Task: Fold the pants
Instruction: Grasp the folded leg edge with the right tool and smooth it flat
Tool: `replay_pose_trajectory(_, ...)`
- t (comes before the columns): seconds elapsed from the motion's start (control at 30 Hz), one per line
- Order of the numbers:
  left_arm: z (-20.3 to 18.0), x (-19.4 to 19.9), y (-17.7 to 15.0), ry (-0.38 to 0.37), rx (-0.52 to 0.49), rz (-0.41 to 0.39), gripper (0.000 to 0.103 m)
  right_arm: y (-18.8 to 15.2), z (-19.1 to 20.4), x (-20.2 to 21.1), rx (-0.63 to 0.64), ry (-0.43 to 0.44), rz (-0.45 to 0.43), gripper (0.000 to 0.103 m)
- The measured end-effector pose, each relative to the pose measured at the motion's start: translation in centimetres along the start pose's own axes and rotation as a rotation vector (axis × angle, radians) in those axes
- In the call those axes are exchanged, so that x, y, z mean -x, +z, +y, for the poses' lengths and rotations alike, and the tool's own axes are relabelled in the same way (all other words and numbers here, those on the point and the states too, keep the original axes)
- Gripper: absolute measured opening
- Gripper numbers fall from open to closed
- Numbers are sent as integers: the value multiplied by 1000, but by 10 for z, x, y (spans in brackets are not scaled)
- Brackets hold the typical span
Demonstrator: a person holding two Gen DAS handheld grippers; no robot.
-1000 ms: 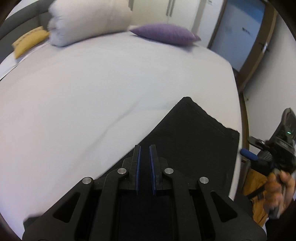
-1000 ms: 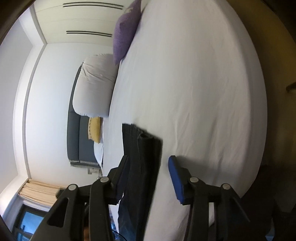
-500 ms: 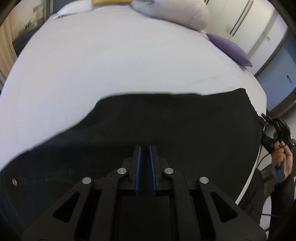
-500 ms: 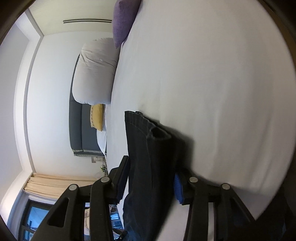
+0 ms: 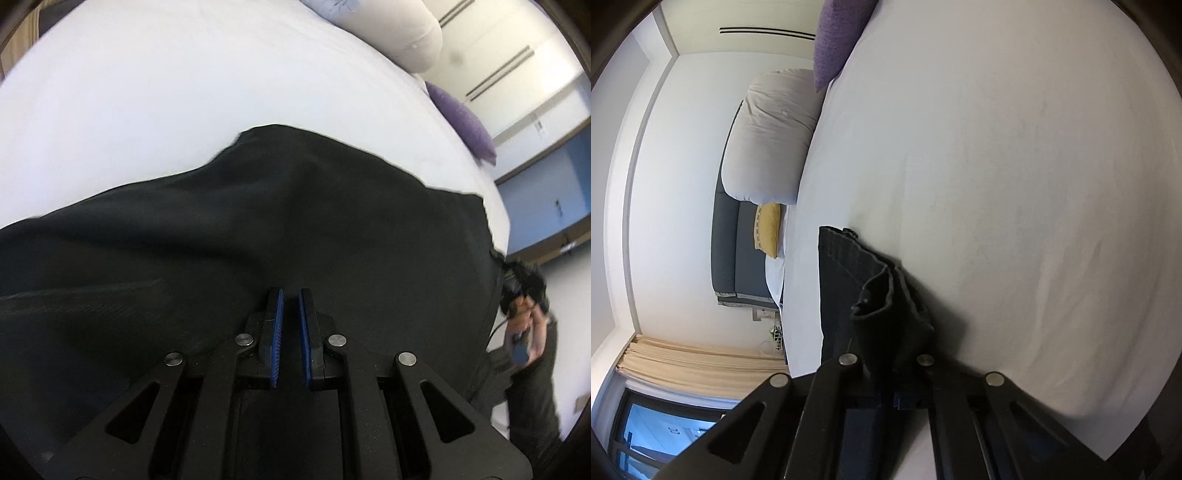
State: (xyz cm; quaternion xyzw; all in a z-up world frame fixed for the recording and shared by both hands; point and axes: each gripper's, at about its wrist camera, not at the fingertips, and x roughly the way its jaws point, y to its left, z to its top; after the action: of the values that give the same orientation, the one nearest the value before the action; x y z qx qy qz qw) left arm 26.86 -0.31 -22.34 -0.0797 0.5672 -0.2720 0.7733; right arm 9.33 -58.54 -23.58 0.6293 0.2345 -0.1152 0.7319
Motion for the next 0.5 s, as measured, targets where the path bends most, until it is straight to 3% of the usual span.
replay_pose_trajectory(0.13, 50, 41, -18, -48, 81, -31, 9, -2, 1, 0, 5, -13, -6, 1)
replay_pose_trajectory(0.3, 109, 103, -27, 65, 187, -103, 9, -2, 5, -3, 7, -26, -8, 1)
replay_pose_trajectory(0.37, 112, 124, -26, 103, 204, -138, 9, -3, 6, -3, 13, -28, -14, 1)
replay_pose_trajectory(0.5, 56, 115, -18, 12, 112, -144, 9, -4, 7, -4, 7, -27, -18, 1)
